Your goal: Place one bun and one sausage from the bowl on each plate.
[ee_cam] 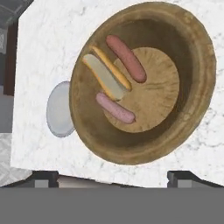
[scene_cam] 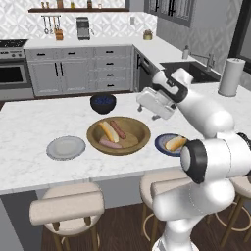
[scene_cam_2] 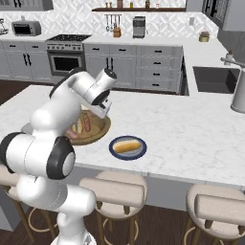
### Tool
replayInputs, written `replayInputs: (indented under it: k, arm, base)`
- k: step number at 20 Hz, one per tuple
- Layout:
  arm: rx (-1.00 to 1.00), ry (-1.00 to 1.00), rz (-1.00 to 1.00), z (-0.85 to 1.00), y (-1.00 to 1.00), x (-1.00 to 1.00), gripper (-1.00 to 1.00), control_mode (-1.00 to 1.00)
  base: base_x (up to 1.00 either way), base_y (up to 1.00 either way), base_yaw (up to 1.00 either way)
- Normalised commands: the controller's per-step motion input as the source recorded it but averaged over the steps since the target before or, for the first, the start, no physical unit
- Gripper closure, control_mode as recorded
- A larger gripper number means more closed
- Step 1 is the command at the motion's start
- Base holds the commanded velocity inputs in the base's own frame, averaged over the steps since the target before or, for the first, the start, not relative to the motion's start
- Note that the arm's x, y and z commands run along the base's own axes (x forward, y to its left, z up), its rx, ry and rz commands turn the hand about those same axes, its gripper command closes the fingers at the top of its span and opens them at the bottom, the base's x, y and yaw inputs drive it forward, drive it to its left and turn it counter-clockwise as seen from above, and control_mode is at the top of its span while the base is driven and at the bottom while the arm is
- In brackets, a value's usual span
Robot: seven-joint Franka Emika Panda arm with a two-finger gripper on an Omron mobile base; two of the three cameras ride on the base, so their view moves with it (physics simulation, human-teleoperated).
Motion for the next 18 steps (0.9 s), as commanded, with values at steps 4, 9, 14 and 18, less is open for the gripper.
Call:
replayInputs:
  k: [4,9,14,18]
  arm:
    - [-0.35,0.02,0.09,-0.74,0.33,0.32,-1.0,-1.0]
    - [-0.18,0.02,0.18,-0.87,0.3,0.45,-1.0,-1.0]
    - [0.01,0.0,0.22,-0.64,0.0,0.57,-1.0,-1.0]
    - [0.01,-0.03,0.17,-0.31,0.06,0.57,-1.0,-1.0]
  base:
    - [0.0,0.0,0.0]
    - [0.0,0.0,0.0]
    - [0.0,0.0,0.0]
    - [0.0,0.0,0.0]
